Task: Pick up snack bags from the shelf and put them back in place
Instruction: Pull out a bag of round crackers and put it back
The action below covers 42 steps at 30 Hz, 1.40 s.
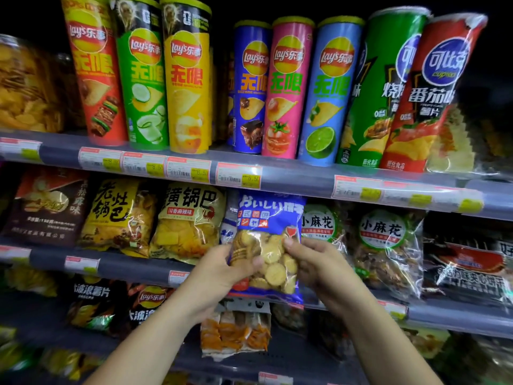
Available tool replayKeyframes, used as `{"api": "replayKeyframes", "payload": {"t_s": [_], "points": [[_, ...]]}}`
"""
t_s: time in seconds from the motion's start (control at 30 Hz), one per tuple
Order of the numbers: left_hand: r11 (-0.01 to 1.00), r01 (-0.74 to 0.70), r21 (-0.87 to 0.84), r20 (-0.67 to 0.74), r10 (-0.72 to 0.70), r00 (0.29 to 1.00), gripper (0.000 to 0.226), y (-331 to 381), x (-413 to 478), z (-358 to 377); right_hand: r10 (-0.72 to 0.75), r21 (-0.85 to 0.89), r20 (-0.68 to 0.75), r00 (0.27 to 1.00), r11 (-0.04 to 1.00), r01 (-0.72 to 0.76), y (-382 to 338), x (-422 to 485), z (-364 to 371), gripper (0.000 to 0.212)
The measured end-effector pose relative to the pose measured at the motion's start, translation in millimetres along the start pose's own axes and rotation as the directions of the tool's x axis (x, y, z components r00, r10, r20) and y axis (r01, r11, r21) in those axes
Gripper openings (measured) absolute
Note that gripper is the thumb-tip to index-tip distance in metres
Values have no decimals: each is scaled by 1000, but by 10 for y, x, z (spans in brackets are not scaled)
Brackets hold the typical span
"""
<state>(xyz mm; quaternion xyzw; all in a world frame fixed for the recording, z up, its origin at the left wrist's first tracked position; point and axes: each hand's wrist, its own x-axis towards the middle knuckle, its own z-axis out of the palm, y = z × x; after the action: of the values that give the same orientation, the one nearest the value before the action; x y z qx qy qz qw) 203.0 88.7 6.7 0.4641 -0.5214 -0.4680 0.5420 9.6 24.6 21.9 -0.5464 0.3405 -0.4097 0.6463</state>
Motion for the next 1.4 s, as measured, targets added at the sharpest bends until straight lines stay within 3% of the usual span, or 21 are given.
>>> {"api": "replayKeyframes", "payload": {"t_s": [0.07, 0.13, 0.23, 0.3, 0.4, 0.53, 0.7, 0.83, 0.93, 1.07, 1.23, 1.33, 1.4], "points": [[995, 32, -92, 5, -32, 999, 77, -37, -24, -22, -12, 52, -77, 997, 999, 16, -68, 25, -150, 26], [996, 19, -88, -62, -24, 998, 73, -29, -62, 5, -27, 74, -98, 995, 997, 35, -88, 43, -229, 28], [992, -17, 129, -134, 34, 990, 46, -15, -89, 122, 9, -13, 77, 997, 1000, -8, -10, 11, -135, 51], [981, -29, 190, -109, 51, 993, 39, -5, -122, 182, 14, -21, 135, 991, 1000, -11, 58, -16, -37, 46], [987, -14, 162, -15, 16, 1000, 52, -93, -171, 97, -11, 33, 152, 988, 999, 6, 121, -52, -58, 28], [983, 1, 184, -28, 4, 1000, 53, -93, -166, -143, -5, 70, 216, 976, 998, -10, 176, -89, -105, 32], [993, -94, 71, -189, 106, 976, 26, 125, 64, -75, -27, -80, 203, 979, 996, 44, 298, -128, 129, 21], [1000, -22, -8, -183, 20, 983, 3, 228, 181, -175, -30, -93, 200, 979, 994, 49, 264, -157, 214, 24], [981, 59, -187, -201, -97, 975, 18, 305, 273, -403, 24, -71, 230, 973, 997, -8, 226, -174, 131, 28], [996, 23, -84, -200, -39, 979, 19, 357, 359, -572, 51, -94, 212, 976, 995, -32, 240, -149, 122, 30], [991, -3, -131, -209, -25, 978, 18, 364, 393, -593, 54, -66, 217, 975, 997, -40, 242, -90, 124, 37], [990, -55, -129, -274, 17, 962, 24, 376, 380, -637, 46, -21, 133, 990, 999, -43, 196, -96, 113, 61], [996, -70, -63, -309, 47, 950, 30, 380, 390, -676, 8, -47, 8, 1000, 999, -8, 149, -75, 100, 64]]}}
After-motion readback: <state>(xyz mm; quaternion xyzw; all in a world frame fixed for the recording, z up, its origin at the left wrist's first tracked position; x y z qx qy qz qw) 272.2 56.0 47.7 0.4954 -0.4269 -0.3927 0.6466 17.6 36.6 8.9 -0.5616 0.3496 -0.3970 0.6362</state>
